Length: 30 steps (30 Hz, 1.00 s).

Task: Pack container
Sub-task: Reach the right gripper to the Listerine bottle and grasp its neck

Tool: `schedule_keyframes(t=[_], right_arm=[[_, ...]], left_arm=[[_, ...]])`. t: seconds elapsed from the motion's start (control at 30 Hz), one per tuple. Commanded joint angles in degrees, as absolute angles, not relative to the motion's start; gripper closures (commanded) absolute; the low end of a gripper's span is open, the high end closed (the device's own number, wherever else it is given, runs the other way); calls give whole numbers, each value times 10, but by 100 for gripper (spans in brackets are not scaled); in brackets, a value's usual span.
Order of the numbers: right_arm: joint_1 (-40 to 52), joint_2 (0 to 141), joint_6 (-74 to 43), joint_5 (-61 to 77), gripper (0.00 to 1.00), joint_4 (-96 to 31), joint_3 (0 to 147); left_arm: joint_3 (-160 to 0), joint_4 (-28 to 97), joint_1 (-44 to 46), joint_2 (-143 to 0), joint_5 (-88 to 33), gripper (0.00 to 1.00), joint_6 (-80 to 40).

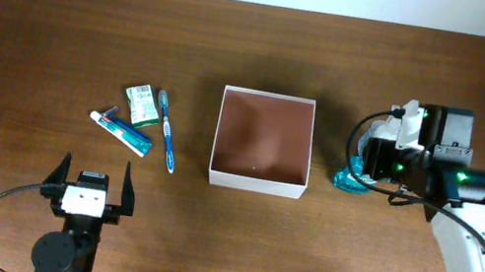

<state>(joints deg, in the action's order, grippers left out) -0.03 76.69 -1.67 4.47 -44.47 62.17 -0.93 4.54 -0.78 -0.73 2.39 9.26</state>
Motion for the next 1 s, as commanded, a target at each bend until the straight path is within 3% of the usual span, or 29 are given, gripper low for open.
schedule_keyframes(t=[0.0, 0.27, 0.67, 0.77, 0.9, 0.97], right_arm=[[4, 765, -4, 38, 27, -426, 592], [74, 768, 17, 13, 35, -396, 589], [90, 782, 8, -76, 35, -390, 586], [90, 809, 7, -76, 39, -381, 586], [90, 832, -1, -76, 55, -377, 586], [90, 828, -1, -76, 57, -377, 586]], left_arm=[[-5, 44, -9, -3, 28, 1, 100], [-5, 44, -9, -3, 28, 1, 100], [-5, 44, -9, -3, 28, 0, 100], [-5, 44, -9, -3, 28, 1, 100], [-5, 44, -9, -3, 28, 1, 100], [-5, 44, -9, -3, 28, 1, 100]])
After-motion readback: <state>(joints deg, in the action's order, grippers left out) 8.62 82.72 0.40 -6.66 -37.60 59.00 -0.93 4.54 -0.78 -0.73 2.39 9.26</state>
